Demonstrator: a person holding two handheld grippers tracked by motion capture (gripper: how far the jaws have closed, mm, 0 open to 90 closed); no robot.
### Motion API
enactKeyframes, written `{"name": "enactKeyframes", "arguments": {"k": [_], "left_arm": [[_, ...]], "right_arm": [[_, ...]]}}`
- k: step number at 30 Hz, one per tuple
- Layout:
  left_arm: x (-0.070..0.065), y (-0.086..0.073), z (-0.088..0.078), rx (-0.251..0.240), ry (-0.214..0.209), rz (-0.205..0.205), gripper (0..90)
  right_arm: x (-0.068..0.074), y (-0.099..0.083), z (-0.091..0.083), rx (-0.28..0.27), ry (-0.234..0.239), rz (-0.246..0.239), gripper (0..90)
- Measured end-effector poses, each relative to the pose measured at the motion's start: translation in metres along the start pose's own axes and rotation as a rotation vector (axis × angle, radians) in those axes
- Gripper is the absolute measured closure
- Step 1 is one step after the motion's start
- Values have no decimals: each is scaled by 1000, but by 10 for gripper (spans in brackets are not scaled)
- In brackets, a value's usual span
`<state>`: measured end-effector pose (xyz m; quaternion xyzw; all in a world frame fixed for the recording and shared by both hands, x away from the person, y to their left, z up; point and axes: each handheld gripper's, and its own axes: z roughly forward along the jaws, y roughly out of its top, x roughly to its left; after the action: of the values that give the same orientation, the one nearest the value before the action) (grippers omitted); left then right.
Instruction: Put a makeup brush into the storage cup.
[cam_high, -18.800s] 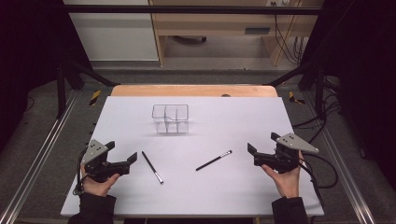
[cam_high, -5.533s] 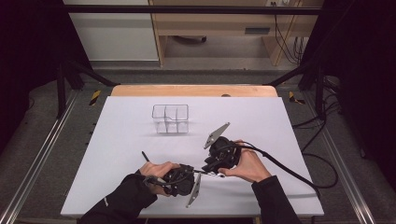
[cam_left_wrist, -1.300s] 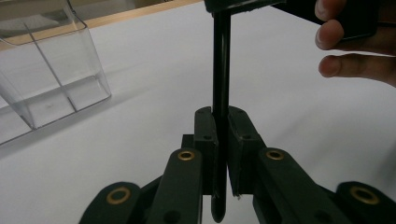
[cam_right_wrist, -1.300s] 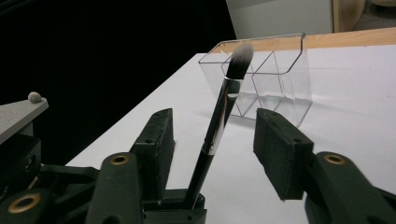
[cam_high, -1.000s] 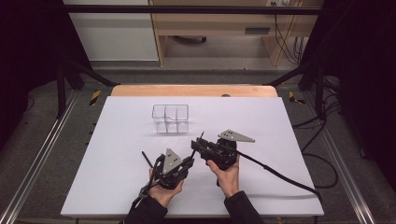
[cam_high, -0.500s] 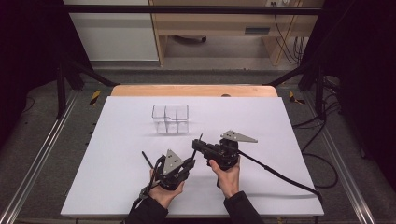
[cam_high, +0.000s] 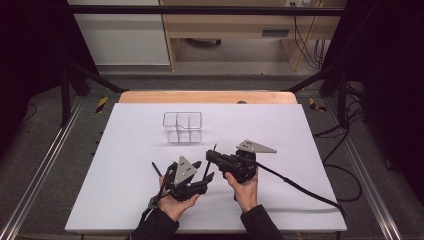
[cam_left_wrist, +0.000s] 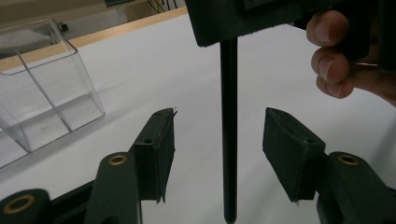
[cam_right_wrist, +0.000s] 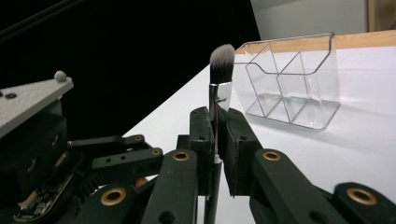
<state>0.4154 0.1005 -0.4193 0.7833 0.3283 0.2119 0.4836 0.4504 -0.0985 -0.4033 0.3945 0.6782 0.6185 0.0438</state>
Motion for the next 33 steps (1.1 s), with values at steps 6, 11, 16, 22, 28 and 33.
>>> {"name": "enactKeyframes", "arguments": {"k": [6, 11, 16, 22, 28, 33], "left_arm": [[-1, 7, 1, 0, -7, -2, 461], [-2, 12, 3, -9, -7, -10, 574], [-3, 15, 5, -9, -7, -20, 677], [-3, 15, 4, -16, -8, -34, 793], [-4, 15, 4, -20, -8, -43, 824], [-3, 16, 3, -21, -7, -42, 825]], "right_arm": [[1, 0, -1, -3, 9, -19, 836], [1, 0, -1, -2, 7, -29, 837], [2, 0, -2, -2, 9, -33, 836], [2, 0, -2, 0, 9, -40, 837], [3, 0, -2, -2, 8, -43, 836], [4, 0, -2, -4, 5, -42, 833]]}}
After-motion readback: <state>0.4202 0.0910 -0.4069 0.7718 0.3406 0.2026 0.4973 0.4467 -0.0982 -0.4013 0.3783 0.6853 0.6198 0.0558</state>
